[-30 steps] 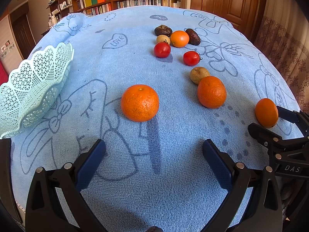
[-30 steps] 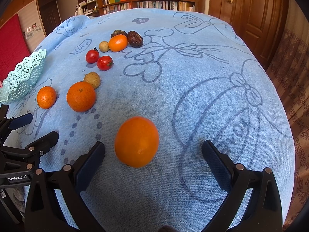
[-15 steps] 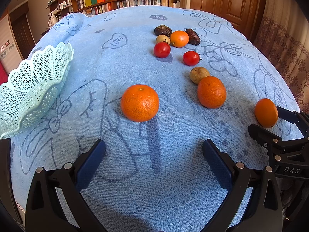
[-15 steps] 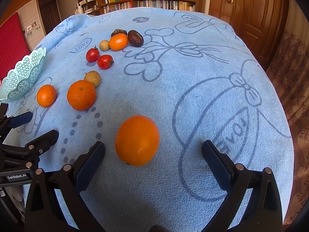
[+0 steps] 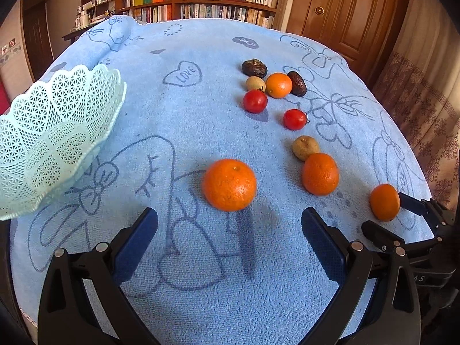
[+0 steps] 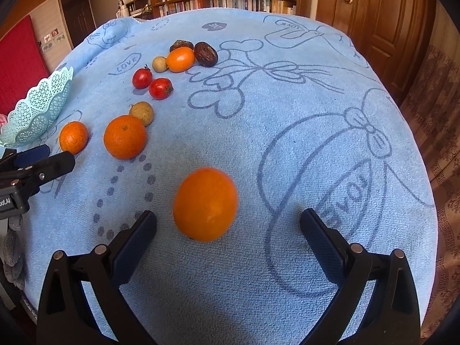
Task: Organize fruits
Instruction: 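Grasp a large orange with the left tool while the right tool grasps another orange, then lower the orange into the mint basket and open the left tool while the right tool holds its orange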
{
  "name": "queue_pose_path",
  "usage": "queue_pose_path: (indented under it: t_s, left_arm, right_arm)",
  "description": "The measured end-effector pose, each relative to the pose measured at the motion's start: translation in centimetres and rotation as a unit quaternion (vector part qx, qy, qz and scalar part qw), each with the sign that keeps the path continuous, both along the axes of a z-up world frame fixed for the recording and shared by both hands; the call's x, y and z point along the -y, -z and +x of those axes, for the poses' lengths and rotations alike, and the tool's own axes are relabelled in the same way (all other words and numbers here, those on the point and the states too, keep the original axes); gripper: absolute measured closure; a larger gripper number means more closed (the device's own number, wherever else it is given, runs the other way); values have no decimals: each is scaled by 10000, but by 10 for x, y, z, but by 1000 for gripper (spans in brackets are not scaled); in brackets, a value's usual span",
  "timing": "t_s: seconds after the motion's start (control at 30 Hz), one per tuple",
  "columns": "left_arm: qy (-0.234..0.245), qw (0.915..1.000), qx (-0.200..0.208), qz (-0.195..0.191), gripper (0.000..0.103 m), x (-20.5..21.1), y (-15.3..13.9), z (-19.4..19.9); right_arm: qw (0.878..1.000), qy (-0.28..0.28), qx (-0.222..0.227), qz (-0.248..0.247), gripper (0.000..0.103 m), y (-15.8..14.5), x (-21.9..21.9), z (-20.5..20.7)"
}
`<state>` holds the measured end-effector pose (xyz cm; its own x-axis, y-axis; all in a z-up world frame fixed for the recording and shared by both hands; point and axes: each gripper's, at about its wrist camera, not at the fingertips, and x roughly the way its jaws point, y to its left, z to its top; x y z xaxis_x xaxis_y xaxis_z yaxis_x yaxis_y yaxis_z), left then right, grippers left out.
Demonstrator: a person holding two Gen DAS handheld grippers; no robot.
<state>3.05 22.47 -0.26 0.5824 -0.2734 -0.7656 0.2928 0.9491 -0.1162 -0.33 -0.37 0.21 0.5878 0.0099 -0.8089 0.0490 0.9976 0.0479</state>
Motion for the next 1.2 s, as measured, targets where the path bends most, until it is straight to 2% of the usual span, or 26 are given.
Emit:
queue_pose_path:
  t_s: [0.03,0.17,0.23,0.4,0.47,0.5,0.67,0.97,1.2]
  left_arm:
    - [3,10000,47,10,6,1,-2,3]
    - [60,9998,-120,-138,39,4,-1,18]
    - [43,9997,-194,-173,42,6,3,21]
    - [102,9999,-42,-38,53,11,5,16]
    - [33,10000,33,50,63,10,6,16]
    - [28,10000,33,14,63,8,6,16]
    - [36,9999,55,-125,63,2,2,13]
    - [-377,9971,528,-398,63,-34,-34,7]
    - [-1260,9857,1086,-257,63,-90,-61,6]
  right_arm:
    - [10000,-17,7,39,5,-1,1,0]
    - [9998,-73,80,168,5,-4,3,-2]
    - [9997,-108,123,199,6,-6,2,-2]
    - [9996,-155,177,141,29,-9,-2,2]
    - [9994,-197,209,169,39,-10,-4,4]
    - [9994,-217,211,173,47,-11,-6,5]
    - [9995,-214,238,68,65,-10,-9,7]
    - [9989,-193,356,233,66,-21,-16,10]
    - [9969,-425,566,349,66,-39,-39,21]
